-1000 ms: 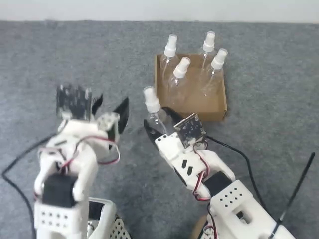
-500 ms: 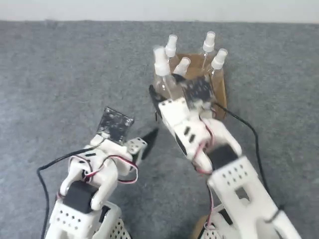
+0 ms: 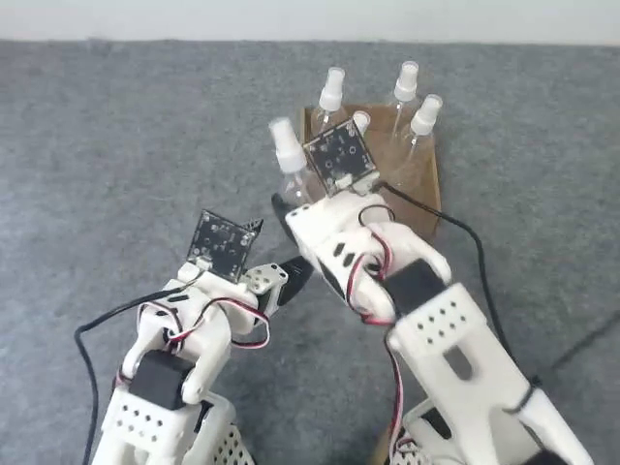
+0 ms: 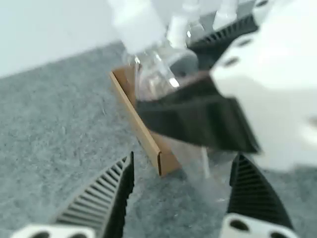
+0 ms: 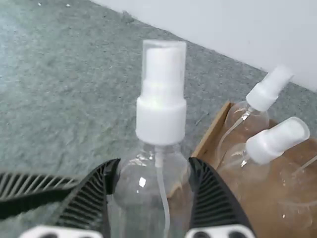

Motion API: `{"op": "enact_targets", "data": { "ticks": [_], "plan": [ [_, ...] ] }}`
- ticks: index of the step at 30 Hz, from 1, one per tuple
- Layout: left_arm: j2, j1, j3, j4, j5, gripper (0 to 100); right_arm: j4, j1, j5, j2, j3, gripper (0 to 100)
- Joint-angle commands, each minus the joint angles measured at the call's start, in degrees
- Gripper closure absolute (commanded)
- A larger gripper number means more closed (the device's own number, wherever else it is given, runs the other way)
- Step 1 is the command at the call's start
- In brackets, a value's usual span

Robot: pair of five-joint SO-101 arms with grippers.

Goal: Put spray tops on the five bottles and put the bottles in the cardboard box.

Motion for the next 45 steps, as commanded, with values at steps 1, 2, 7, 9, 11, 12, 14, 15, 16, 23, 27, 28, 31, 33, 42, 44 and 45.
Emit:
{"op": "enact_targets", "data": {
  "ticks": [1, 2, 7, 9, 11, 12, 14, 15, 16, 23, 27, 28, 31, 33, 42, 44, 45],
  "plan": [
    [-0.44, -0.70, -0.22, -1.76, -0.53, 71, 5.14, -0.84, -0.35, -8.22, -4.57, 99.2],
    [-0.44, -0.70, -0.22, -1.76, -0.53, 71, 5.85, -0.13, -0.35, -8.92, -4.48, 99.2],
    [-0.44, -0.62, -0.13, -1.67, -0.53, 71, 6.46, 1.98, -0.26, -10.42, -4.48, 99.2],
    [-0.44, -0.88, -0.13, -1.67, -0.53, 71, 6.02, 4.18, -0.26, -10.42, -4.66, 99.2],
    [-0.70, -1.41, -0.04, -1.67, -0.53, 73, 4.26, 7.69, -0.26, -10.42, -4.66, 99.2],
    [-0.88, -2.37, -0.04, -1.85, -0.53, 75, 2.77, 9.54, -0.26, -10.33, -4.48, 99.2],
    [-0.88, -5.10, -0.04, -2.29, -0.53, 82, -0.04, 12.79, -0.18, -9.89, -4.22, 99.2],
    [-0.88, -6.86, -0.04, -3.08, -0.35, 86, -1.19, 13.93, 0.35, -9.19, -3.96, 99.2],
    [-0.88, -8.53, -0.04, -3.69, -0.26, 90, -2.42, 14.73, 1.76, -8.31, -3.69, 99.2],
    [-0.88, -14.77, 1.89, -7.65, 1.93, 99, -14.29, 17.27, 4.92, -0.22, 2.02, 99.2],
    [-0.88, -14.24, 2.07, -7.65, 2.20, 99, -19.82, 17.27, 5.36, 2.07, 5.71, 99.2],
    [-0.88, -14.24, 2.07, -7.65, 2.20, 99, -20.97, 17.36, 5.36, 2.42, 6.42, 99.2],
    [-0.88, -14.24, 2.07, -7.65, 2.29, 99, -23.69, 17.36, 5.45, 3.21, 8.26, 99.2],
    [-0.88, -14.24, 2.07, -7.65, 2.29, 99, -24.13, 17.36, 5.45, 3.91, 8.97, 99.2],
    [-0.88, -14.24, 2.07, -7.65, 2.29, 99, -29.76, 19.21, 5.45, 8.22, 11.60, 99.2],
    [-0.88, -14.15, 2.07, -7.65, 2.29, 99, -30.99, 20.35, 5.45, 8.75, 12.57, 99.2],
    [-0.88, -14.15, 2.07, -7.65, 2.37, 99, -31.69, 20.70, 5.45, 8.92, 13.01, 99.2]
  ]
}}
